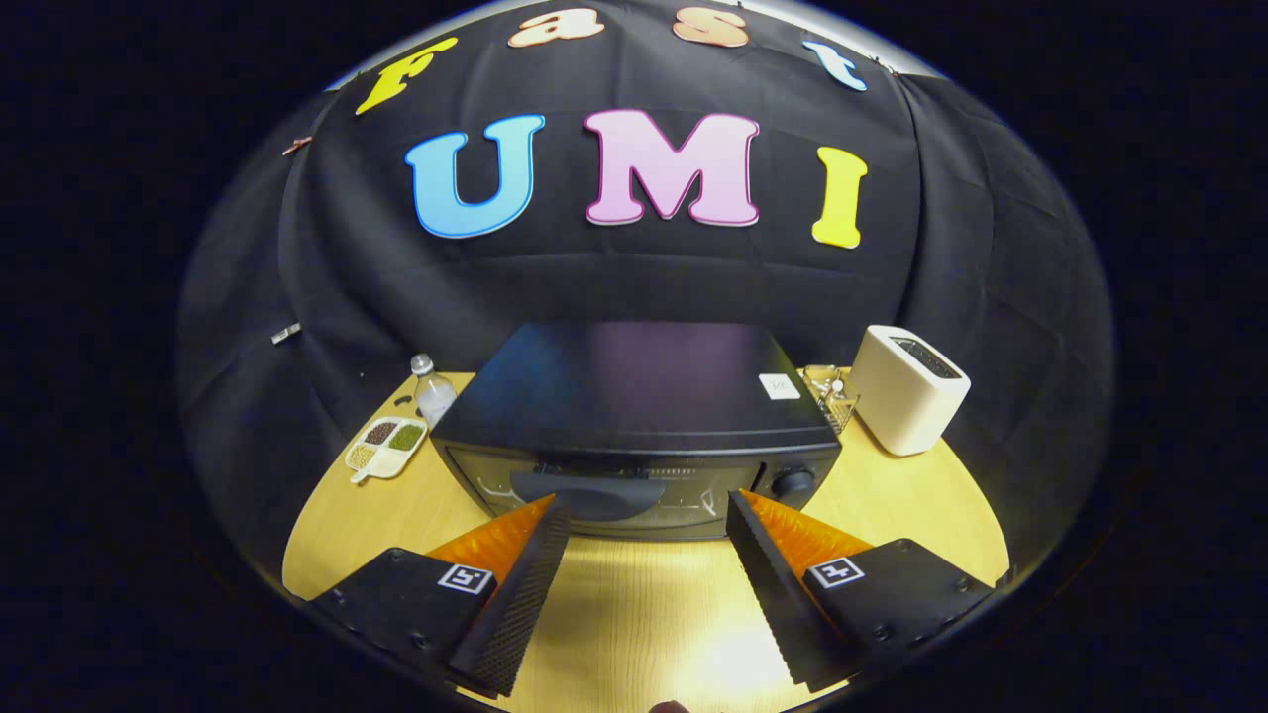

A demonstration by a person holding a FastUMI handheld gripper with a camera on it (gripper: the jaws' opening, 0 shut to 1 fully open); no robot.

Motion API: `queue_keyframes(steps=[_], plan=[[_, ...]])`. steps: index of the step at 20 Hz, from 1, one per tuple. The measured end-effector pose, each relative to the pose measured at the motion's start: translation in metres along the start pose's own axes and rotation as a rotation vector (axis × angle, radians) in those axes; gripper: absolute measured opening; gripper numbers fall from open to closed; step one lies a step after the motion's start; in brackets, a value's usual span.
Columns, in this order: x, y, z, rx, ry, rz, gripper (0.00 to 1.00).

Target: Open the toaster oven, put the food inside, and close the toaster oven door.

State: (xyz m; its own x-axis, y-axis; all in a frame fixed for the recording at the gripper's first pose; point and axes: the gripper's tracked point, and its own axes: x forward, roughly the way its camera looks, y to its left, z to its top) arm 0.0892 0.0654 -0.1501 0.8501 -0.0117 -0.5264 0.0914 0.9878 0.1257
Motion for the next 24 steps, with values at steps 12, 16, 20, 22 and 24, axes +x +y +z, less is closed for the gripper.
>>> queue_keyframes(steps=[12, 16, 20, 22, 24], plan=[[-0.097, -0.056, 0.158, -0.078, -0.362, -0.071, 0.98], [-0.139, -0.074, 0.192, -0.075, -0.475, -0.112, 0.96], [-0.168, -0.092, 0.213, -0.085, -0.565, -0.162, 0.96], [-0.174, -0.093, 0.216, -0.077, -0.584, -0.162, 0.96], [-0.178, -0.093, 0.215, -0.052, -0.588, -0.15, 0.96]])
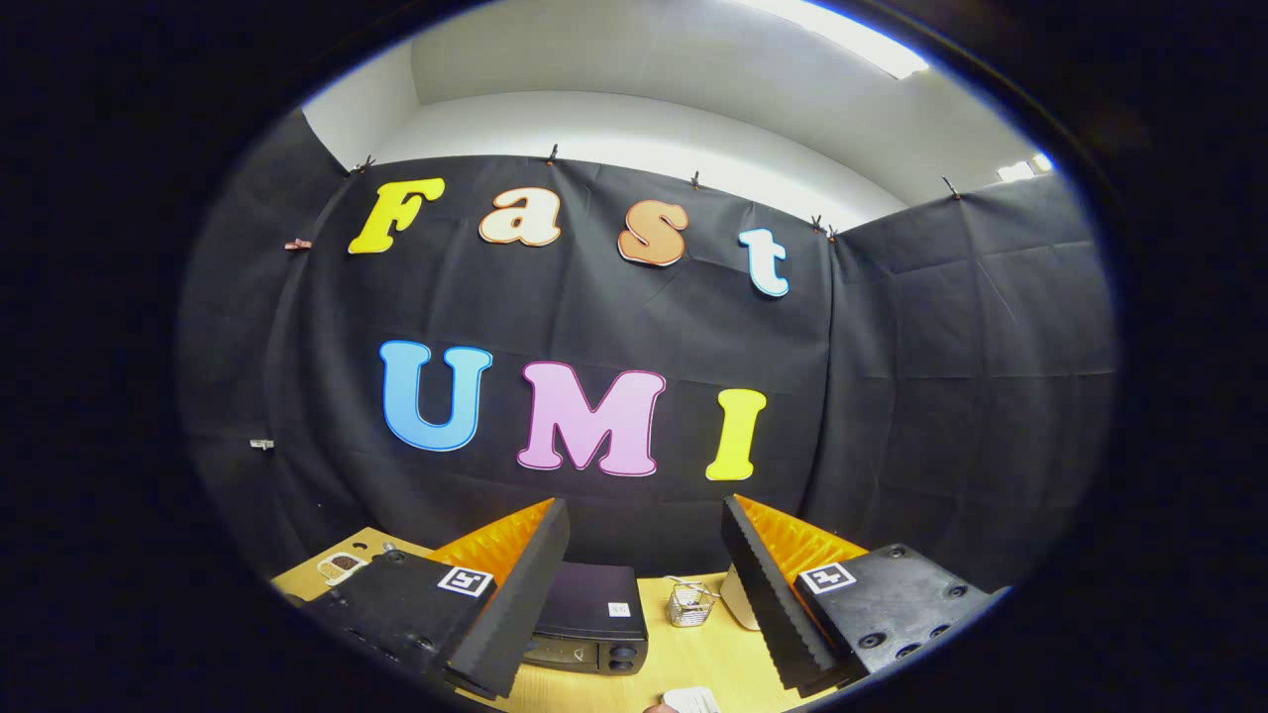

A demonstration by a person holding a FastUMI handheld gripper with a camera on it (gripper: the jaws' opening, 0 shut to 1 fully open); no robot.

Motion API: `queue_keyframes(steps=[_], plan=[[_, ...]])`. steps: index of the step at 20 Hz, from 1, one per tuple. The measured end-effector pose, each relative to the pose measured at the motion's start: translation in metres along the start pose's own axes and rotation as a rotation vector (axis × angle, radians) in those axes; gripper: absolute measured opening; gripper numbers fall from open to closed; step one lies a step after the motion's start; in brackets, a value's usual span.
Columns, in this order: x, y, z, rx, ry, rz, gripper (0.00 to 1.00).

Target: Open the toaster oven, put the food inside, and close the toaster oven door.

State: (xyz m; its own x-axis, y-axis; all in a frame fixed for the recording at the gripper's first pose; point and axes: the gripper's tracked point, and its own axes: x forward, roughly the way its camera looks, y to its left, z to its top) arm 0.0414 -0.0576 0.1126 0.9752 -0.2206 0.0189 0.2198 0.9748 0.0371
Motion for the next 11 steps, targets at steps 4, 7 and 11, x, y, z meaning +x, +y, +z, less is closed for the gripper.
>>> queue_keyframes(steps=[4, 7, 11], plan=[[0.001, 0.002, -0.009, 0.011, 0.023, 0.021, 0.96], [0.0, 0.004, -0.013, 0.033, 0.043, 0.03, 0.96], [0.003, 0.0, -0.017, 0.034, 0.054, 0.029, 0.96]])
